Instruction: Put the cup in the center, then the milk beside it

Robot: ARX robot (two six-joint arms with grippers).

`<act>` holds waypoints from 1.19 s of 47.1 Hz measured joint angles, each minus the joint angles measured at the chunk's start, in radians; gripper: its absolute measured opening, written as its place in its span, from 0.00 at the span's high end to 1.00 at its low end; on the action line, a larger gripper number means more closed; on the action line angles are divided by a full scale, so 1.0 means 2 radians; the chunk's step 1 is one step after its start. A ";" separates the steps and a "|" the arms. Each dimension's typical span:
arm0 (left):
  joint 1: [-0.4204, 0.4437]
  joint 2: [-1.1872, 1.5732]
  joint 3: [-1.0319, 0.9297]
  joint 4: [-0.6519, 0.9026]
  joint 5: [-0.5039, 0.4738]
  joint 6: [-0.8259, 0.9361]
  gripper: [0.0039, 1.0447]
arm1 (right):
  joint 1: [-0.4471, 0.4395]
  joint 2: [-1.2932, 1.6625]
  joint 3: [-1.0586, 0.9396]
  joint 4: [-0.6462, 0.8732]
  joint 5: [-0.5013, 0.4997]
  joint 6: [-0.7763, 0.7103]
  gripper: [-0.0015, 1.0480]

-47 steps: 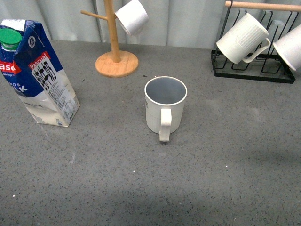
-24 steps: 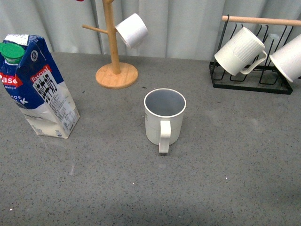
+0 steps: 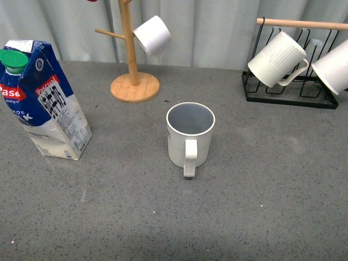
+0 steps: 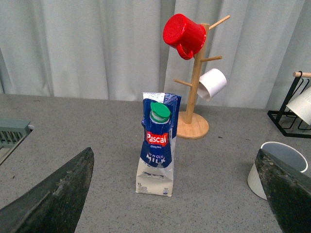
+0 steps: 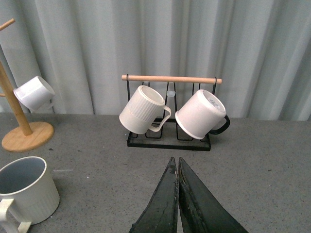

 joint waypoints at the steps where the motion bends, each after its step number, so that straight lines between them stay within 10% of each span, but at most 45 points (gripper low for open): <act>1: 0.000 0.000 0.000 0.000 0.000 0.000 0.06 | 0.000 -0.007 0.000 -0.006 0.000 0.000 0.99; 56: 0.000 0.000 0.000 0.000 0.000 0.000 0.06 | 0.000 -0.293 0.000 -0.289 -0.002 0.000 0.99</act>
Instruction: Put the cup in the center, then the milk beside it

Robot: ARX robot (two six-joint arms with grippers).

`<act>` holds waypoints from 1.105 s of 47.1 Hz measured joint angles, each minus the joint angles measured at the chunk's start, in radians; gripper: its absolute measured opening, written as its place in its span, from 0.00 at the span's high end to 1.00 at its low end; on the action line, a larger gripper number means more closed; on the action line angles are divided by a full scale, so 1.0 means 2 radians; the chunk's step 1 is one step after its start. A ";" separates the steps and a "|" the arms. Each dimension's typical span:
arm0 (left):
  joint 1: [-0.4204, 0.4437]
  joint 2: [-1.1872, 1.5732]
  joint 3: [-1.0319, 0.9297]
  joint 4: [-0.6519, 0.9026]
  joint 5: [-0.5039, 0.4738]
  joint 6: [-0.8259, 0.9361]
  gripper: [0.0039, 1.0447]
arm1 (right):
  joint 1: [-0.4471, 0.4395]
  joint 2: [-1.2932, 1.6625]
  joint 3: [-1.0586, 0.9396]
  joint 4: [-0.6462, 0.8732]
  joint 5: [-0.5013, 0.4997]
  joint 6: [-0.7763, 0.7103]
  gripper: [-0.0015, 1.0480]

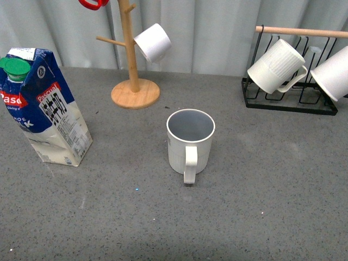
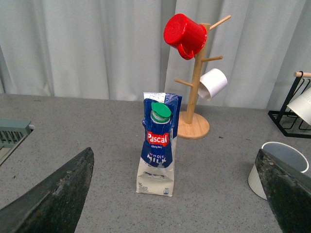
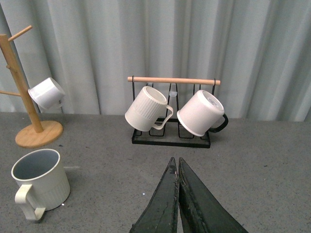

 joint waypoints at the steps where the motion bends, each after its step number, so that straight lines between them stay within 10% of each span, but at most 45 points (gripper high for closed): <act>1: 0.000 0.000 0.000 0.000 0.000 0.000 0.06 | 0.000 0.000 0.000 0.000 0.000 0.000 0.99; 23: 0.000 0.000 0.000 0.000 0.000 0.000 0.06 | 0.000 0.000 0.000 0.000 0.000 0.000 0.08; 38: -0.013 0.053 0.011 -0.032 -0.073 -0.013 0.06 | 0.000 0.000 0.000 0.000 0.000 0.000 0.09; 52: -0.021 0.370 0.023 0.258 -0.062 -0.032 0.06 | 0.000 -0.001 0.000 0.000 0.000 0.000 0.09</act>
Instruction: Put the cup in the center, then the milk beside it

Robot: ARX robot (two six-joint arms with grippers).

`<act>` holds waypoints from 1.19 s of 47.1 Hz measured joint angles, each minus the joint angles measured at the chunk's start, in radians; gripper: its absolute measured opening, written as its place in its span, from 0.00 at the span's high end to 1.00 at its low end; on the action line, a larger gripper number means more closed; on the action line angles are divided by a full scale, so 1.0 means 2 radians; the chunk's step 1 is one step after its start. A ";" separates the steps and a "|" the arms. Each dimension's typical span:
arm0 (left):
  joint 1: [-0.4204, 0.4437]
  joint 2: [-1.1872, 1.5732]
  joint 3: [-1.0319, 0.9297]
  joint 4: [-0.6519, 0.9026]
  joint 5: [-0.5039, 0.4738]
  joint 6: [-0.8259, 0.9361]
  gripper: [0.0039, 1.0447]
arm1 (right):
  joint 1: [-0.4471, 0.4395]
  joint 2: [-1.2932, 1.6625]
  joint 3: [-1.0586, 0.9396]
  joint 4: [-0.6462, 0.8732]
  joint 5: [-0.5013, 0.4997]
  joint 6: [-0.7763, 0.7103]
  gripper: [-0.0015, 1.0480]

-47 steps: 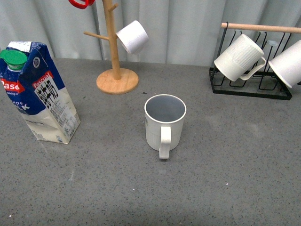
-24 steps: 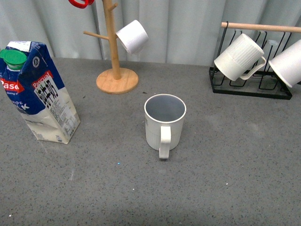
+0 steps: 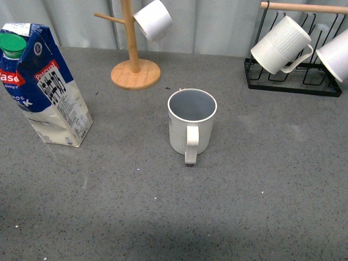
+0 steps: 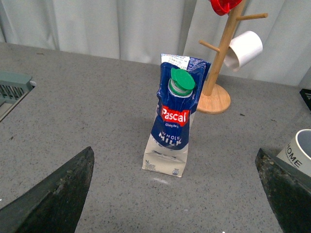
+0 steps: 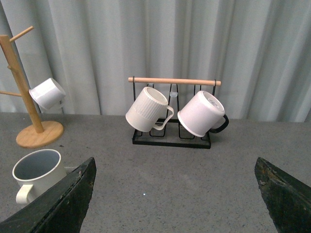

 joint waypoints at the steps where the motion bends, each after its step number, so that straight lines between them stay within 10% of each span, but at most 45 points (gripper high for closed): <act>1: -0.002 0.021 0.004 0.016 0.000 0.000 0.06 | 0.000 0.000 0.000 0.000 0.000 0.000 0.09; 56: -0.015 0.500 0.138 0.241 -0.002 0.010 0.06 | 0.000 0.000 0.000 0.000 0.000 0.000 0.09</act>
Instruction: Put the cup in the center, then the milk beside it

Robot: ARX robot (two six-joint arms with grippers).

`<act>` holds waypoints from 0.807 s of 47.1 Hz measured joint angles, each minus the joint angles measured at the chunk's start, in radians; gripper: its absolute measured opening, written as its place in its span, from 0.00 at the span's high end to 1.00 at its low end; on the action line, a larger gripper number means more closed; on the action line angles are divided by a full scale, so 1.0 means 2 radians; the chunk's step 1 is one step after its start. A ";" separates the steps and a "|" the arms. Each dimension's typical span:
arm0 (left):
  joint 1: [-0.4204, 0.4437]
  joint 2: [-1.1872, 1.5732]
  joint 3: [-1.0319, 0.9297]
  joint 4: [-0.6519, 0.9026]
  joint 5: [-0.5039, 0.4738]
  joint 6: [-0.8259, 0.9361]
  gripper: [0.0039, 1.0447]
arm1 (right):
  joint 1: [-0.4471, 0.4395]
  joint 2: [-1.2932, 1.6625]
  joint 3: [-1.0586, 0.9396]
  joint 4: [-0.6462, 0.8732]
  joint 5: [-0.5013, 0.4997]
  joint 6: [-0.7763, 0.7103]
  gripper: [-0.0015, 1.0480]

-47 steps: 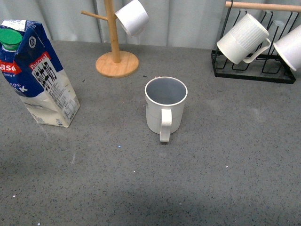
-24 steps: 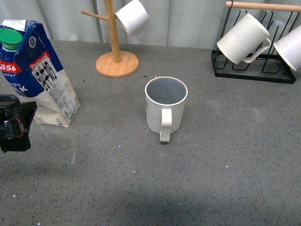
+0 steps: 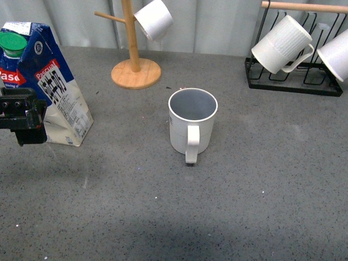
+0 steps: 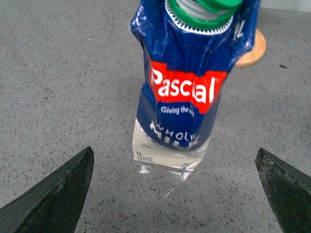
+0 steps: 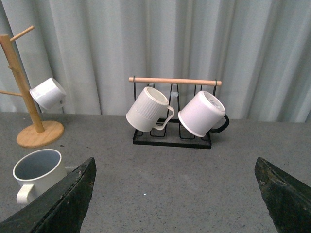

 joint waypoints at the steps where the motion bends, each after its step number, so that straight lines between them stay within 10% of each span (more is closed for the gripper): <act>1: 0.002 0.002 0.004 0.000 0.000 0.000 0.06 | 0.000 0.000 0.000 0.000 0.000 0.000 0.09; 38: 0.025 0.067 0.102 -0.015 0.007 -0.006 0.09 | 0.000 0.000 0.000 0.000 0.000 0.000 0.09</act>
